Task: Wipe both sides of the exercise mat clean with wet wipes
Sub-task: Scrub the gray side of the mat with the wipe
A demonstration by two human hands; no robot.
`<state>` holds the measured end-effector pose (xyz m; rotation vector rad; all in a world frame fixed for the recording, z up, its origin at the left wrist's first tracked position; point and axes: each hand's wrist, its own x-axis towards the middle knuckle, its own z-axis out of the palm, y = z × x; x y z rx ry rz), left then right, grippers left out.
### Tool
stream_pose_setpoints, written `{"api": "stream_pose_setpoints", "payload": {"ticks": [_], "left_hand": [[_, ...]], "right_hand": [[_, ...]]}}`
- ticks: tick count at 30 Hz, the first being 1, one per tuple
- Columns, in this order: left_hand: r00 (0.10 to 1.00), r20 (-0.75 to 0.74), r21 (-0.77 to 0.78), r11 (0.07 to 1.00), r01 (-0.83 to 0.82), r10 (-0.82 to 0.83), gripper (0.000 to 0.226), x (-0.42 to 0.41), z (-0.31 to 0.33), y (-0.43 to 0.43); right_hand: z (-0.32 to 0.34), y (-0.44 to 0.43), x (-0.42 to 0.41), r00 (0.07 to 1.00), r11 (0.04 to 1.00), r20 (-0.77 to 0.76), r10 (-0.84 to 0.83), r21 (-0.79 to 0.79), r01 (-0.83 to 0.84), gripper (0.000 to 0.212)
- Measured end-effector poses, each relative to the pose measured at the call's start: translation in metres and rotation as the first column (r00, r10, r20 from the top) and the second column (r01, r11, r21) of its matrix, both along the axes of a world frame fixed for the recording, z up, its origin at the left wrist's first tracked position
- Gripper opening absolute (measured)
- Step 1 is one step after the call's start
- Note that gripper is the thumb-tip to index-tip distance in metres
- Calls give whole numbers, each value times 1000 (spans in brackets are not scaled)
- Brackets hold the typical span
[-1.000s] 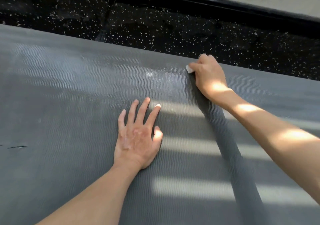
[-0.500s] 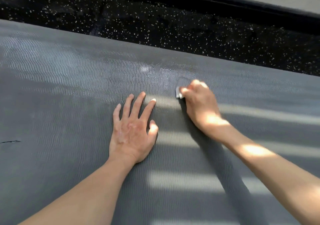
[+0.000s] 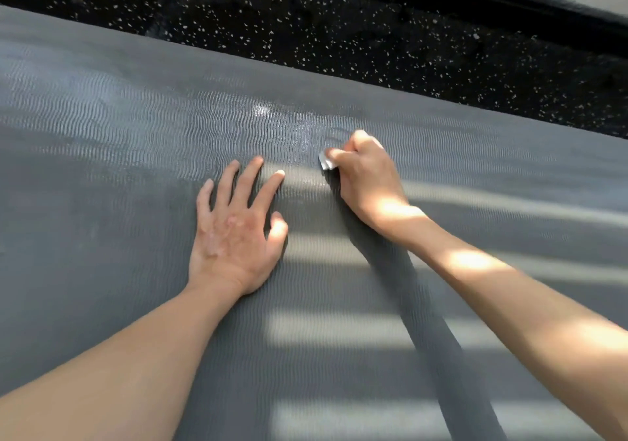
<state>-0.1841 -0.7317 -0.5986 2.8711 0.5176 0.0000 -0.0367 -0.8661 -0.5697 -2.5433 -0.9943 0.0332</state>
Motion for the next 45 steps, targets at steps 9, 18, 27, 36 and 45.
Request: {"api": "stream_pose_setpoints", "payload": {"ticks": [9,18,27,36,45], "left_hand": [[1000,-11,2,1000,-8,8,64,1,1,0],[1000,-16,-4,1000,-9,9,65,0,2,1],[1000,-13,-8,1000,-6,6,65,0,3,0],[1000,-11,0,1000,0,0,64,0,2,-1],[1000,-12,-5,1000,-5,5,65,-1,3,-1]], "right_hand": [[1,-21,-37,991,991,-27,135,-1,-135,25],[-5,-25,-50,990,991,-55,129,46,-126,30],[4,-36,-77,988,993,-104,112,34,-110,10],[2,-50,-103,978,984,-112,178,37,-175,24],[3,-53,-115,984,988,-110,138,85,-129,18]]}}
